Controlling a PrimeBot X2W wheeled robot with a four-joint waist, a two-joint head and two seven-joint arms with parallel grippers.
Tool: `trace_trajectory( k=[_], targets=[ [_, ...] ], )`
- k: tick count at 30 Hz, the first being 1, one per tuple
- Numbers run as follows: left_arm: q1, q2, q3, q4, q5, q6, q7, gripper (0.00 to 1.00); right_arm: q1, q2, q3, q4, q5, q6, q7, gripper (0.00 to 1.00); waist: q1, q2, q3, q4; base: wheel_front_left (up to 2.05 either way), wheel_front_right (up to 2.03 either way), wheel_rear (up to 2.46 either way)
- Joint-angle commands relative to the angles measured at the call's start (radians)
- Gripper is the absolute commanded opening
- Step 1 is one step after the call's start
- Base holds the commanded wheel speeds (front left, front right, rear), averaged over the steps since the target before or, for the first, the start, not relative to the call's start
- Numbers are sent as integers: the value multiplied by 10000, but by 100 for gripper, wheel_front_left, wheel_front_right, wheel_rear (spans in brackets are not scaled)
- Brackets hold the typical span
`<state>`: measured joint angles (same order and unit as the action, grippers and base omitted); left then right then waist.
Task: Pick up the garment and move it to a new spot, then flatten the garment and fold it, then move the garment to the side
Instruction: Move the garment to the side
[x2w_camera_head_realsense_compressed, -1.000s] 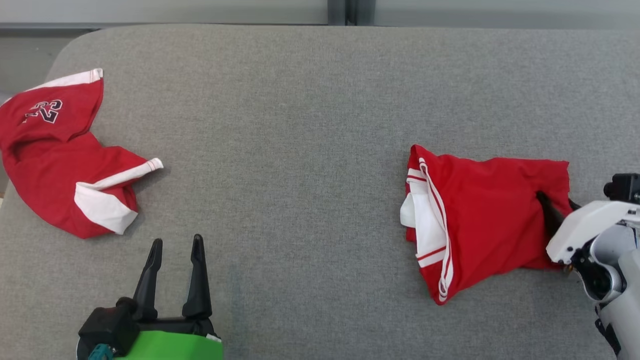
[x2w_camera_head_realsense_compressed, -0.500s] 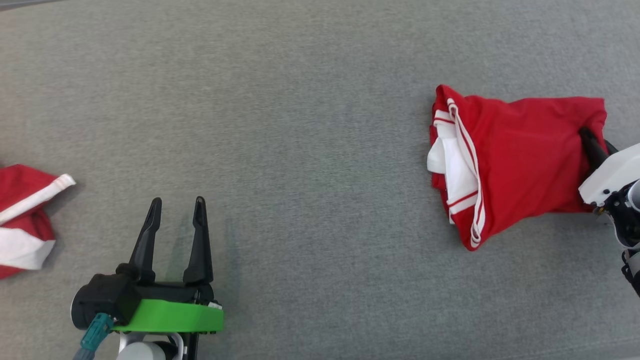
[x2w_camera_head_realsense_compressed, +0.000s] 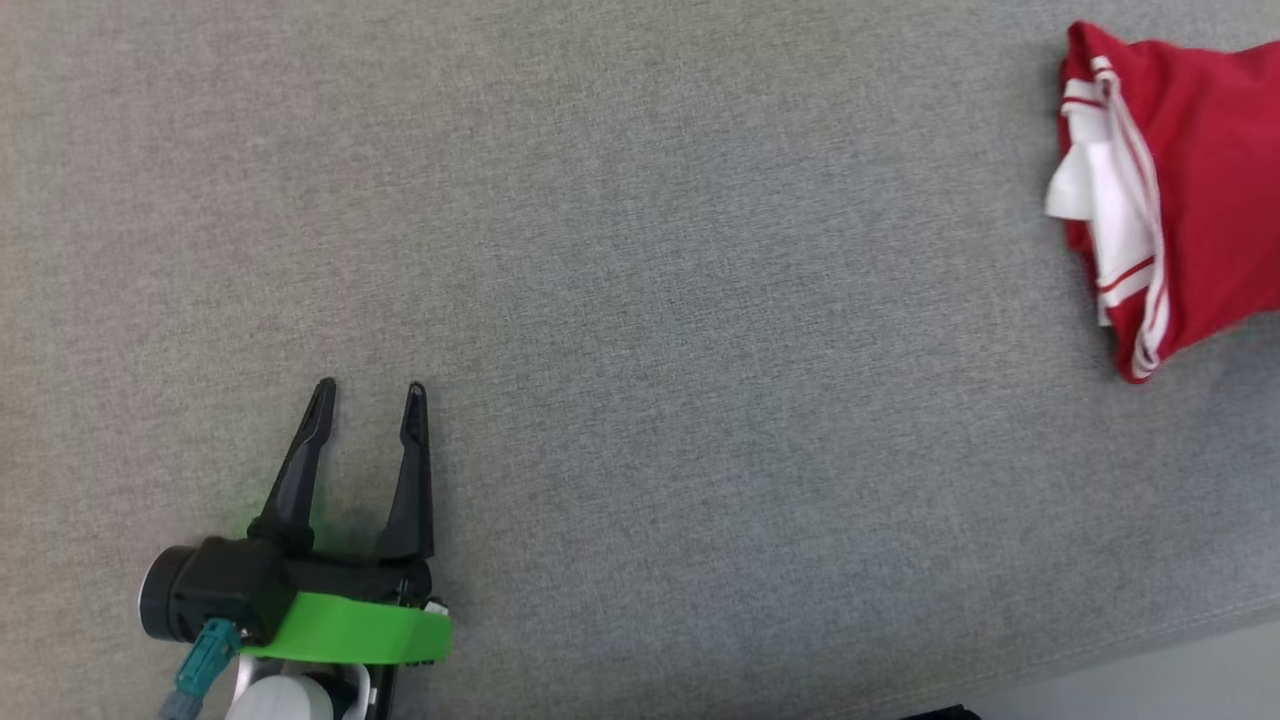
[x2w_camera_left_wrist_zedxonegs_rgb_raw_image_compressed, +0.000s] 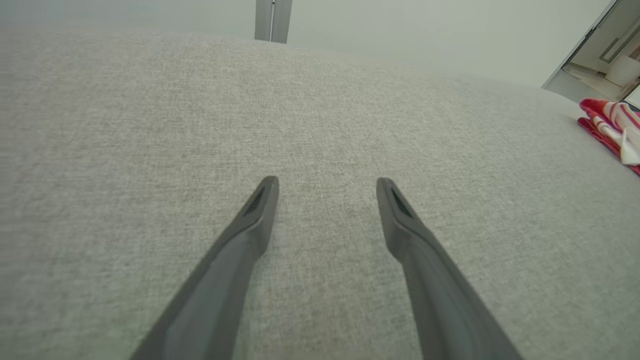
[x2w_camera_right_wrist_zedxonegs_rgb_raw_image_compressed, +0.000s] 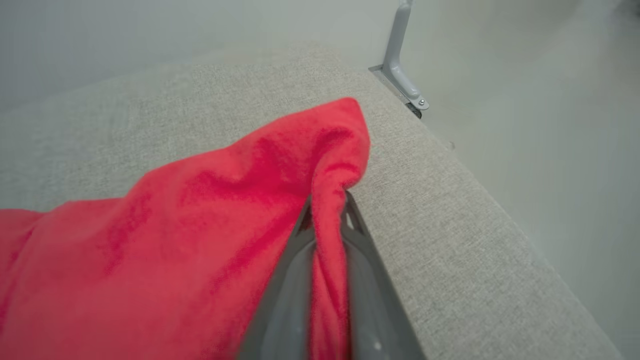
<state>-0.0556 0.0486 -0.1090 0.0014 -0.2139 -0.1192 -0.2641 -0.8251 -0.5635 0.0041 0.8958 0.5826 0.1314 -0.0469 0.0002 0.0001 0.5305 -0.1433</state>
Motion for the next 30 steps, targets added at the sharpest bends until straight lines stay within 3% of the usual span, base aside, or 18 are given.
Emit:
trace_trajectory(
  k=[1, 6, 7, 8, 9, 13, 18, 20, 24, 30],
  targets=[
    [175, 37, 92, -64, 89, -22, 0, 100, -335, -209, -103, 211, -288, -13, -111, 0, -2, -1, 307, 406, 0, 0, 0],
    [300, 33, 232, -233, -52, -63, 1, 100, -1477, -1107, -616, 1523, -1479, -14, -314, 0, -2, -1, 549, 939, 0, 0, 0],
    [243, 32, 235, -269, -106, -66, 1, 100, -1691, -1265, -740, 1765, -1737, -14, -399, 10, -2, -1, 594, 989, 0, 0, 0],
    [201, 32, 240, -289, -119, -61, 1, 100, -1844, -1414, -822, 1951, -1995, -14, -471, 71, -2, -1, 613, 1007, 0, 0, 0],
    [146, 32, 237, -323, -140, -24, 1, 100, -2020, -1601, -992, 2234, -2245, -14, -520, 100, -2, -1, 630, 1022, 0, 0, 0],
    [38, 33, 210, -337, -329, 105, 1, 100, -2470, -1790, -1221, 2707, -3276, -13, -1052, 100, -2, -1, 485, 948, 0, 0, 0],
    [205, 35, 332, -131, -531, 215, 1, 100, -2250, -1066, -1556, 2202, -3696, -13, -2008, 100, -2, -1, -305, 582, 0, 0, 0],
    [424, 35, 468, 20, -591, 269, 1, 100, -1825, -224, -1607, 1505, -3491, -13, -2141, 100, -2, -1, -776, 369, 0, 0, 0],
    [743, 32, 715, 193, -663, 325, 1, 100, -186, 843, -1737, -761, -3808, -14, -2177, 100, -2, -1, -1727, 11, 0, 0, 0],
    [1211, 33, 908, 483, -740, 328, 1, 100, 3251, 2849, -2275, -4309, -4323, -13, -2182, 100, -2, -1, -3001, 68, 0, 0, 0]
  ],
)
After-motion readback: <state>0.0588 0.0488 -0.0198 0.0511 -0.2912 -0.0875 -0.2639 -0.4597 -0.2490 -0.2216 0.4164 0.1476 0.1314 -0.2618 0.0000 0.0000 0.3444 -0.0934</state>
